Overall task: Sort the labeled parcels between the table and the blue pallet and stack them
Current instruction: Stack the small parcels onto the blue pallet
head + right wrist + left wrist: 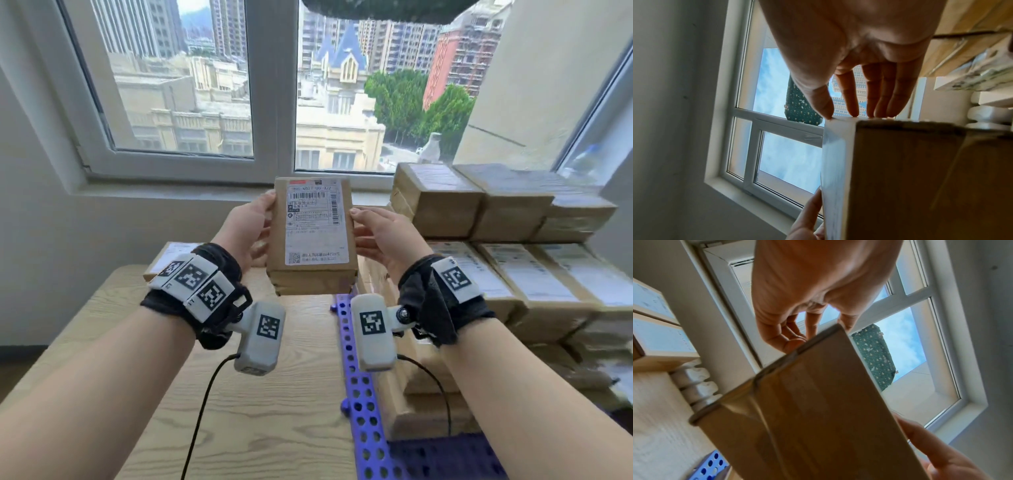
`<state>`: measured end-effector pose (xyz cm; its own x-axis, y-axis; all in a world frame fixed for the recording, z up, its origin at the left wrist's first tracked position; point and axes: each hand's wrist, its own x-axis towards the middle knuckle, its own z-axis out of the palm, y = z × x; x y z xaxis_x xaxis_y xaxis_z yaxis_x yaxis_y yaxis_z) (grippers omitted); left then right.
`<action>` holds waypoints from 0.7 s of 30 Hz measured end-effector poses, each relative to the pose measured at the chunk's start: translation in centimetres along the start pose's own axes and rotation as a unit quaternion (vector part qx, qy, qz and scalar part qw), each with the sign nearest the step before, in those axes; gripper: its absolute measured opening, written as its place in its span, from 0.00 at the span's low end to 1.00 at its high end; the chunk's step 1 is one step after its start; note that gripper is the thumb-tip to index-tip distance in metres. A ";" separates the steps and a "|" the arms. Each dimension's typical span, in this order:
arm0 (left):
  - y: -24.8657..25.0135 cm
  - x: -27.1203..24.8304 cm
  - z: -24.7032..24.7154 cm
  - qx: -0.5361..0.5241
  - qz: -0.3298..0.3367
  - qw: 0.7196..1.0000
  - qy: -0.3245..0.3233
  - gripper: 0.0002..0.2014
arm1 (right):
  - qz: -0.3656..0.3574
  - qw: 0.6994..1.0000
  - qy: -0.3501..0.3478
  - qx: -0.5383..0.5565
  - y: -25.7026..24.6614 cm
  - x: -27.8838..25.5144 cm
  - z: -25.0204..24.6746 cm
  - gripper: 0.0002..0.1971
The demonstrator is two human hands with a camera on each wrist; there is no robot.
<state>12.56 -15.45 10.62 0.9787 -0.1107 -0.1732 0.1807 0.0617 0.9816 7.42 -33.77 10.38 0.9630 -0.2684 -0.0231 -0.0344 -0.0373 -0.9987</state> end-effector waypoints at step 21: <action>1.9 -6.6 19.9 -0.018 0.034 0.999 -0.037 0.12 | 0.010 0.998 0.061 0.030 -4.0 -3.2 -19.9 0.11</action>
<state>4.46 -34.33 15.21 0.9792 -0.1776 -0.0978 0.1178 0.1062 0.9873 -0.89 -51.94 15.34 0.9221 -0.3847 -0.0414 -0.0340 0.0261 -0.9991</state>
